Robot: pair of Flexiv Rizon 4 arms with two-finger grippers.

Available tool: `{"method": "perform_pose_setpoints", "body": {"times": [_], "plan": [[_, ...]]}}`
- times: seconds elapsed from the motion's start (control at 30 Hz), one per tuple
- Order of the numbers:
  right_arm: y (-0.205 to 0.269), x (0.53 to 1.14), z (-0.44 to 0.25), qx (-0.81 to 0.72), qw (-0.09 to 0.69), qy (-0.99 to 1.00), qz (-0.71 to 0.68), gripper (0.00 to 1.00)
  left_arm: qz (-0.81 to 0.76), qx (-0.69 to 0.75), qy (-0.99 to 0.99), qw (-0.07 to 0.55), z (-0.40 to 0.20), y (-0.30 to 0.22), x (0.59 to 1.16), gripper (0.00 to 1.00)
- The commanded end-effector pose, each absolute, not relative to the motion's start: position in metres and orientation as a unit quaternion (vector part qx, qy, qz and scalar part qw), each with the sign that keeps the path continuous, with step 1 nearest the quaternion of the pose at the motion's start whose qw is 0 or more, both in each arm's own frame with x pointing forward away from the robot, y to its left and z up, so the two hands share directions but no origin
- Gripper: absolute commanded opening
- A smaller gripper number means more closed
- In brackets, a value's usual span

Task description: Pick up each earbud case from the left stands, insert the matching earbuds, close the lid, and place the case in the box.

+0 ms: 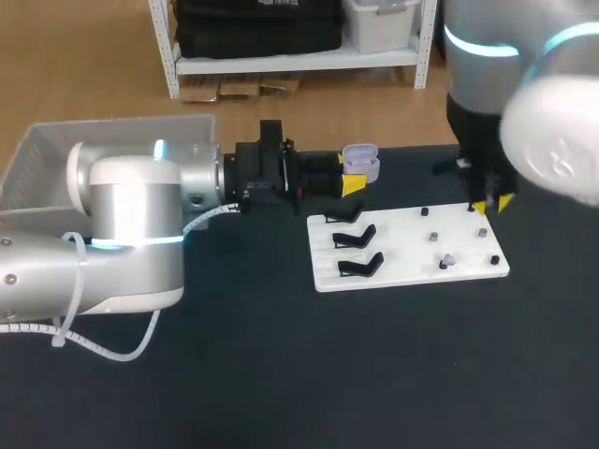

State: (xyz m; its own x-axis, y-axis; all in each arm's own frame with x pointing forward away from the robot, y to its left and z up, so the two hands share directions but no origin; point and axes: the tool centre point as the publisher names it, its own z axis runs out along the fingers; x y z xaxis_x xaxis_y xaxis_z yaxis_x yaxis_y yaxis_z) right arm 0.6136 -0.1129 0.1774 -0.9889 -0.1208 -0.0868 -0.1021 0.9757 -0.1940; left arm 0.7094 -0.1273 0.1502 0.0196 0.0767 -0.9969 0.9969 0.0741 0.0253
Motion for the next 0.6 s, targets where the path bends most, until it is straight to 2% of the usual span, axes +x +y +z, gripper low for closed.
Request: {"method": "perform_pose_setpoints", "body": {"times": [0.03, 0.43, 0.53, 0.6], "plan": [[-0.086, 0.607, 0.219, -0.055, 0.031, 0.993, -0.098, 0.0, -0.455, 0.503, 0.53, 0.51, 0.149, -0.127, 0.708, 0.0], [-0.086, 0.607, 0.219, -0.055, 0.031, 0.993, -0.098, 0.0, -0.455, 0.503, 0.53, 0.51, 0.149, -0.127, 0.708, 0.0], [-0.068, 0.629, 0.22, 0.106, 0.034, 0.987, -0.113, 0.0, -0.455, 0.503, 0.53, 0.51, 0.149, -0.127, 0.708, 0.0], [-0.061, 0.637, 0.221, 0.26, 0.064, 0.955, -0.126, 0.0, -0.455, 0.503, 0.53, 0.51, 0.149, -0.127, 0.708, 0.0]]}}
